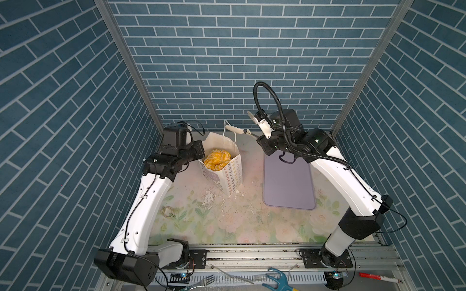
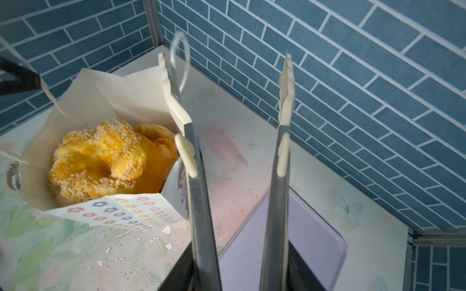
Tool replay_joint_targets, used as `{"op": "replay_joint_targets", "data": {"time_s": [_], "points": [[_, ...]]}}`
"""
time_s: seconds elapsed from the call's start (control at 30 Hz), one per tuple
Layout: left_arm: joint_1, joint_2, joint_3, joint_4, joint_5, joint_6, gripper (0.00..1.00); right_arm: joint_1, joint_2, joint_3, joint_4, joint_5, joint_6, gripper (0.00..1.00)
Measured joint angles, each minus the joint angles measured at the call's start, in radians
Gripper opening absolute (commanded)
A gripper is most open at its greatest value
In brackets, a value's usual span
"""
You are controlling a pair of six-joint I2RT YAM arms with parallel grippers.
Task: Place the fake bread into the paper bag
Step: 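Swing the empty tongs back away from the bag, right gripper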
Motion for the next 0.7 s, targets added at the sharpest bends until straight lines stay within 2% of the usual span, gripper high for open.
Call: {"op": "replay_joint_targets", "data": {"time_s": [0.4, 0.57, 0.7], "points": [[0.0, 0.005, 0.022, -0.006, -0.001, 0.005, 0.0, -0.009, -0.058, -0.07, -0.006, -0.019, 0.01, 0.48], [0.003, 0.025, 0.057, -0.013, 0.0, 0.006, 0.14, -0.009, -0.129, -0.085, -0.004, -0.027, 0.011, 0.48], [0.005, 0.035, 0.101, -0.031, 0.001, 0.015, 0.36, -0.021, -0.203, -0.108, 0.005, -0.01, 0.011, 0.48]]}}
